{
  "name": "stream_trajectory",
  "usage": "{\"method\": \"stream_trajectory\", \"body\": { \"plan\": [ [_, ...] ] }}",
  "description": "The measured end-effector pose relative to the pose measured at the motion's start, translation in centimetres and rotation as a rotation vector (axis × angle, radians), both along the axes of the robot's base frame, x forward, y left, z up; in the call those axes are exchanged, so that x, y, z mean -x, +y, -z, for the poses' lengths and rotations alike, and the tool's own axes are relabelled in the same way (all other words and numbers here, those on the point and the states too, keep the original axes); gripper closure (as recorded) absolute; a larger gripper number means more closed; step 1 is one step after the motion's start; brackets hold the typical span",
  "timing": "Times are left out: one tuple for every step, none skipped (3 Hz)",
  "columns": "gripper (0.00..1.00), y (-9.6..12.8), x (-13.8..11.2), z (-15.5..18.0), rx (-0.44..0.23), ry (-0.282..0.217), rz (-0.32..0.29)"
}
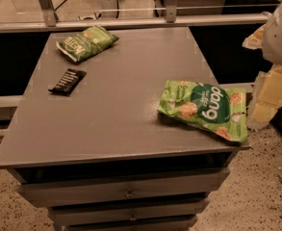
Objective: Move green rice chip bag near rxbar chocolate
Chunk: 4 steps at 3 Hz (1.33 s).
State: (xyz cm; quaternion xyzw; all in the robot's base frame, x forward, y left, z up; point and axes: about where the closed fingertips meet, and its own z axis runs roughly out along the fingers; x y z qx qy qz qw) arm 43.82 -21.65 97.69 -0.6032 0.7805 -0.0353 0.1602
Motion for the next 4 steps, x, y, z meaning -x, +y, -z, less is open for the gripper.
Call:
{"method": "stream_trajectory", "body": {
  "plan": [
    [0.00, 0.0, 0.0, 0.0, 0.000, 0.000, 0.000],
    [0.00, 0.0, -0.9, 0.4, -0.026, -0.009, -0.006],
    [0.00, 0.6, -3.4, 2.5, -0.081, -0.026, -0.007],
    [0.00, 2.0, -6.5, 4.9, -0.152, -0.039, -0.007]
  ]
}}
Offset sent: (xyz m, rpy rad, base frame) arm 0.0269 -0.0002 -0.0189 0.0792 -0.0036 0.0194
